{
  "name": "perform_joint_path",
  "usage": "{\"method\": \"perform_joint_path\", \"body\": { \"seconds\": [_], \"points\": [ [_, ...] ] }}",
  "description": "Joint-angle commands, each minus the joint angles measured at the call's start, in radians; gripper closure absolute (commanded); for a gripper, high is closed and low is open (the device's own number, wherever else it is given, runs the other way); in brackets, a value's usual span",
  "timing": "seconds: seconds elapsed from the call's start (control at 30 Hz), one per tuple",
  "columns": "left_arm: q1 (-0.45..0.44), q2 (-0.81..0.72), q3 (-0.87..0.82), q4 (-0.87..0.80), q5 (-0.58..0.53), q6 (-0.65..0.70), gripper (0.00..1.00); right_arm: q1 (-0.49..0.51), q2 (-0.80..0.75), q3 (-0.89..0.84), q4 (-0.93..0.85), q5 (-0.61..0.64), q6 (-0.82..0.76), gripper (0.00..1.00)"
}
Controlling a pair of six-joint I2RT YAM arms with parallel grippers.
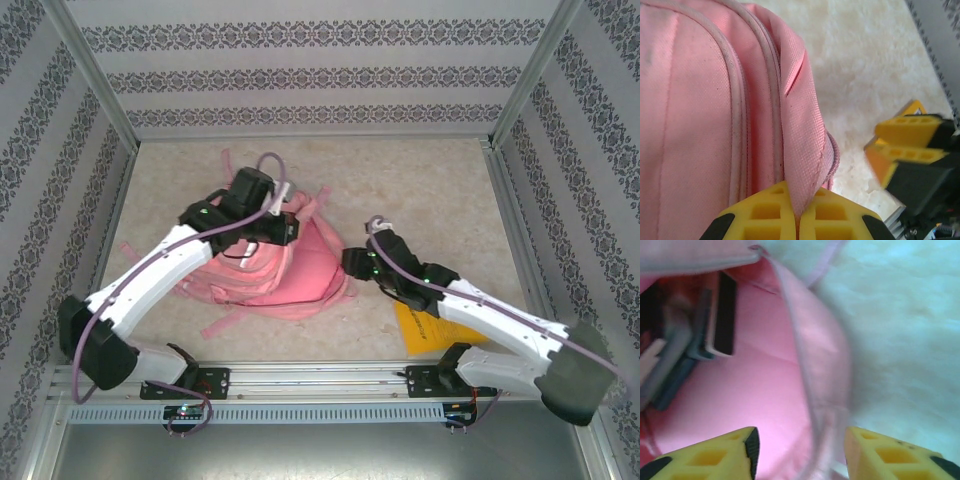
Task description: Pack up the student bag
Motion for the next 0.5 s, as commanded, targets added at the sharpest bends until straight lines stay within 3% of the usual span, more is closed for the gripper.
{"method": "perform_joint_path", "body": {
  "seconds": [0.0,0.07,0.13,0.23,0.47],
  "points": [
    [-0.038,0.064,-0.045,0.11,-0.013,-0.051,0.97,-0.039,-0.094,-0.056,-0.244,0.065,0.011,0.67],
    [-0.045,0.079,-0.071,0.135,-0.021,-0.062,0.89,-0.088,-0.144,-0.083,-0.335,0.083,0.078,0.88],
    [-0.051,0.075,-0.091,0.147,-0.034,-0.063,0.73,-0.154,-0.194,-0.12,-0.409,0.084,0.168,0.94],
    [-0.058,0.053,-0.098,0.143,-0.051,-0.046,0.53,-0.286,-0.25,-0.184,-0.484,0.04,0.286,0.92],
    [-0.118,0.033,0.031,0.053,-0.122,0.035,0.36,-0.438,-0.112,-0.233,-0.466,0.0,0.332,0.78]
  ]
}}
